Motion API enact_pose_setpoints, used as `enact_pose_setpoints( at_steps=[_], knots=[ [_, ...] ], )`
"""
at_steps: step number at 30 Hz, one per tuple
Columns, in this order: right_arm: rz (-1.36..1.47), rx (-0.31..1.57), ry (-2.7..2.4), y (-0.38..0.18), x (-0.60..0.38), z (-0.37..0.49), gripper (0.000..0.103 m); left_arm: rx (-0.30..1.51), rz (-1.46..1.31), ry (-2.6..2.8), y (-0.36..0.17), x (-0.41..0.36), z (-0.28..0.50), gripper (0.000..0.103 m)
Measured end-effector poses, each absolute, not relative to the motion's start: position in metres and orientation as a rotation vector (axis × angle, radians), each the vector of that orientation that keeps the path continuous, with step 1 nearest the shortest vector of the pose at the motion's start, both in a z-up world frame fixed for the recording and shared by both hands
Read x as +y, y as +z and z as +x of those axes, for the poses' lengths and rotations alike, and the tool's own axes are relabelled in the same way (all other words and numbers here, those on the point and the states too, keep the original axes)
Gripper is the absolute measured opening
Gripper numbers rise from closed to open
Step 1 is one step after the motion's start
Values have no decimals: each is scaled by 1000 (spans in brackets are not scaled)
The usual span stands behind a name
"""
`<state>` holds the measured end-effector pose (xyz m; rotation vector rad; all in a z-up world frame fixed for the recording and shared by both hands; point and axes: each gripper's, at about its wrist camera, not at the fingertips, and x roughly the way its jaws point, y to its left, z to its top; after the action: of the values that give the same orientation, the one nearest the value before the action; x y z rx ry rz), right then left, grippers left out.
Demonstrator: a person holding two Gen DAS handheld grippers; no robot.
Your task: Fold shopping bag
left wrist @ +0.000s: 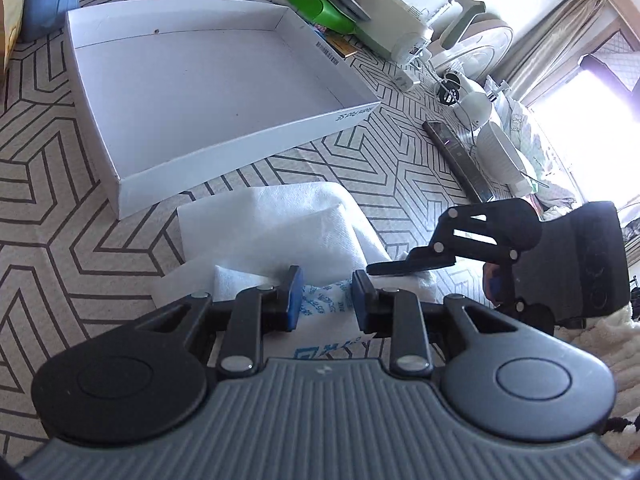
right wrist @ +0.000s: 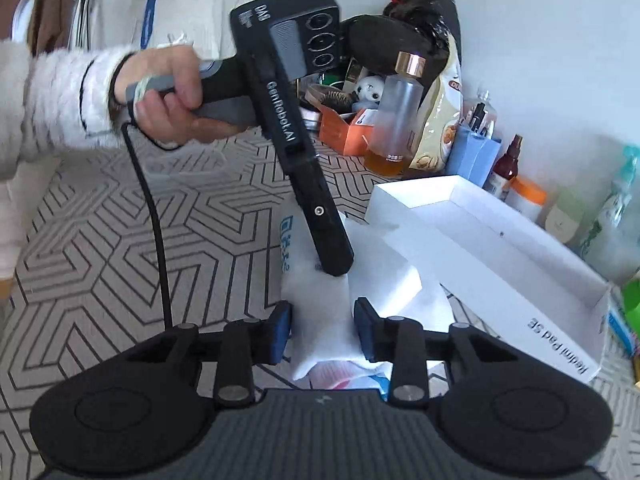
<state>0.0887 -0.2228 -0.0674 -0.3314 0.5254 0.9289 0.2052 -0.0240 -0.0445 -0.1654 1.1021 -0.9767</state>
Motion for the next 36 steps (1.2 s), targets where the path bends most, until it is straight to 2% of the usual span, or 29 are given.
enact_pose_setpoints(
  at_steps=[5, 8, 13, 16, 27, 36],
  knots=[
    [-12, 746, 944, -69, -246, 112, 31, 1124, -187, -951, -45, -21, 193, 28],
    [288, 983, 984, -77, -260, 126, 30, 1176, -173, -912, -42, -22, 172, 27],
    [426, 1216, 980, -86, -261, 133, 26, 1136, -55, -868, -30, -29, 137, 28],
    [515, 1323, 968, -95, -263, 151, 25, 1048, 25, -843, -15, -28, 124, 25],
    [836, 1474, 991, -138, -291, 171, 23, 831, 220, -795, 0, -27, 86, 27],
    [900, 1484, 972, -145, -288, 178, 19, 883, 197, -766, -14, -35, 107, 28]
  ],
)
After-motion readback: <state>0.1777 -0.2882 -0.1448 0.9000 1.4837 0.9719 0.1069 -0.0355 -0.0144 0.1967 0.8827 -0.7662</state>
